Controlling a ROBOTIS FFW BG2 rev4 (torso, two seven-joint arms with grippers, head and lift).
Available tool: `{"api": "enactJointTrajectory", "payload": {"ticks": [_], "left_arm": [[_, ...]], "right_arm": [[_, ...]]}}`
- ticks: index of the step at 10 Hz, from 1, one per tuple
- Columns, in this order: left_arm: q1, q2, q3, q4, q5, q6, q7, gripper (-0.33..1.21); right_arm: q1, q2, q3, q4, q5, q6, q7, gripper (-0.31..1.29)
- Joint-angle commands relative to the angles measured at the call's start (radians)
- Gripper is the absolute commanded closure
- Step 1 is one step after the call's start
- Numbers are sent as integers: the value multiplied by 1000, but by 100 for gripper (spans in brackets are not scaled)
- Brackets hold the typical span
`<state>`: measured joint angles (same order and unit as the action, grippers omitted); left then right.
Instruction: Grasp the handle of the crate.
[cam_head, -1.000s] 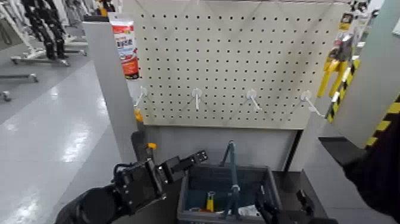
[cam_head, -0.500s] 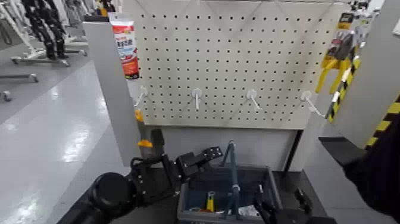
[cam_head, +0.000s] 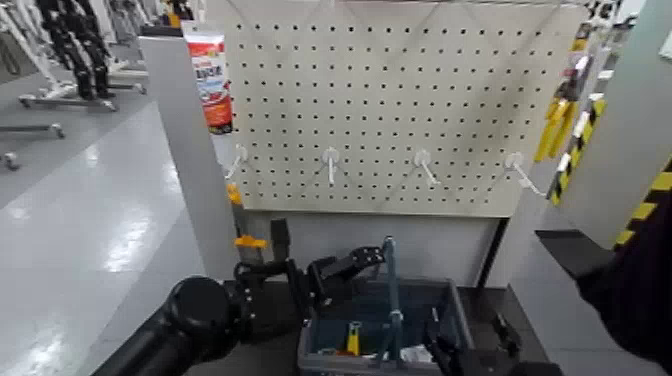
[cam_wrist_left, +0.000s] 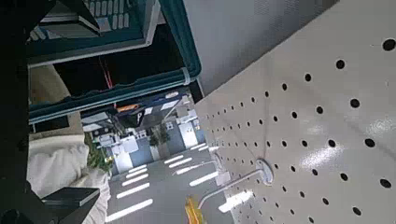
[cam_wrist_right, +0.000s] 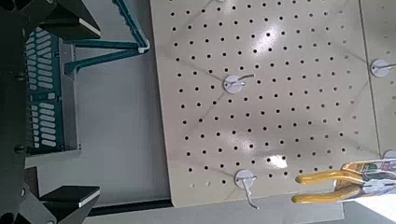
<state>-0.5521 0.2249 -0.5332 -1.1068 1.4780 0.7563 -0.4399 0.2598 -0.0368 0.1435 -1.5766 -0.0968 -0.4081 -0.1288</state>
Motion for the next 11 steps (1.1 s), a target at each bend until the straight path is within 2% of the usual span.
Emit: {"api": "enactJointTrajectory", "payload": {"ticks": [1, 6, 9, 11], "left_arm": [[-42, -4, -34, 73, 62, 20, -19, 11], [-104, -32, -97, 180, 108, 5, -91, 11], [-163, -56, -179, 285, 157, 25, -198, 11], [-190, -64, -199, 324, 160, 38, -227, 12]], "right_arm": [[-7, -2, 8, 6, -4, -6, 0, 13], [-19, -2, 22, 17, -8, -15, 0, 13], [-27, -3, 31, 26, -12, -21, 0, 13], [-31, -3, 34, 29, -14, -24, 0, 13]]}}
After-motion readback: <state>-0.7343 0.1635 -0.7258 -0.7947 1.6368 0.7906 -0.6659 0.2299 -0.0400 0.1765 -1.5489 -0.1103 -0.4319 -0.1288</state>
